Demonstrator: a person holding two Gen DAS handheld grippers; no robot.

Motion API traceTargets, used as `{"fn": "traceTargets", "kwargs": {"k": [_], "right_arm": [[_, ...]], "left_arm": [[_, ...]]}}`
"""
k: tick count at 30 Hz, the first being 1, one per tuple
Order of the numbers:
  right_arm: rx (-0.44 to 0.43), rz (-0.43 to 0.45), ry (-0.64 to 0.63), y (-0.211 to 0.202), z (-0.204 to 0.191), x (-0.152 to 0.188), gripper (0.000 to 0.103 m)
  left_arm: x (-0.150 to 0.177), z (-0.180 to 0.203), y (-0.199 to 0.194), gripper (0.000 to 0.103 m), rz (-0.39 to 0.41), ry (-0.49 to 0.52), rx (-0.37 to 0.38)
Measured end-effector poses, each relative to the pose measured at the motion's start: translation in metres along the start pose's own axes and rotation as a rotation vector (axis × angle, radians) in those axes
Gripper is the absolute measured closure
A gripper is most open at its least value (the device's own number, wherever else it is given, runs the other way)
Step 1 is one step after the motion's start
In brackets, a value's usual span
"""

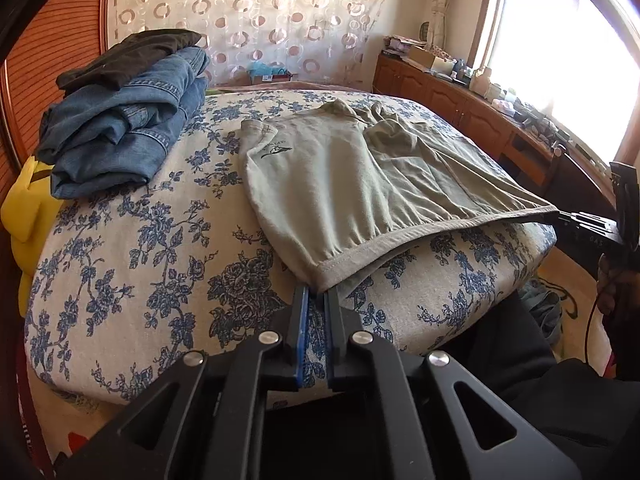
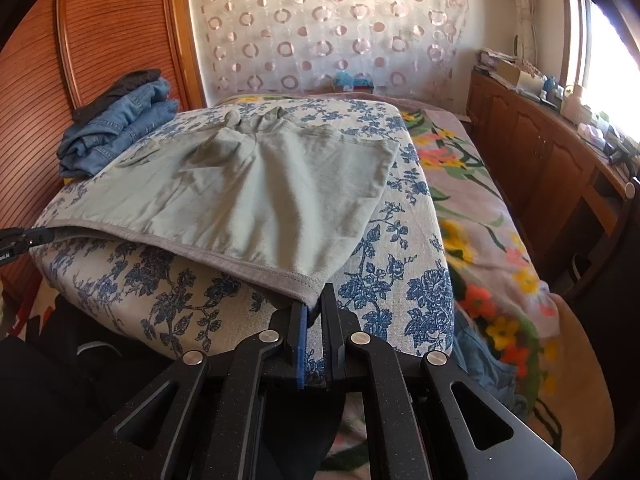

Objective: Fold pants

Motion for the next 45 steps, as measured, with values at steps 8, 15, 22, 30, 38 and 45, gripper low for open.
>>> {"fn": "traceTargets", "kwargs": {"k": [8,15,22,30,38,45], "right_arm": [[0.013,0.050,0.004,-0.028,0.000,-0.007,0.097],[0.013,0.108,-0.016,-0.037,-0.011,-0.026,0.093],[-0.016,0.130,-0.027,-0.018,-0.026,-0.042,0.092],[-0.020,0.168,-0.029,-0.003,-0.038,-0.061,0.092],[-0.038,0.157,-0.042,0.022,-0.052,-0.074,0.070],[-0.035,0.156,-0.035,0.043,-0.059,-0.082,0.058]], "left_arm": [[-0.010,-0.004,-0.021,0.082,0.033,0.007,-0.037],[-0.023,-0.006,-0.023,0.070,0.052,0.028,-0.068],[-0.041,-0.003,-0.014,0.060,0.068,0.055,-0.074],[-0.058,-0.003,0.007,0.038,0.084,0.072,-0.067],[-0.086,-0.012,0.030,0.037,0.096,0.090,-0.082],[-0.106,-0.013,0.050,0.037,0.089,0.111,-0.068]]}}
Point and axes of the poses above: each gripper's, at about its wrist camera, not at the fingertips, and y roughly the way its jaws point, z to its right, x to its underside, the point moved 9 cm from there along y, roughly the way its jaws point, and after that the axes turned 2 degrees about y, right-handed, at the moved point
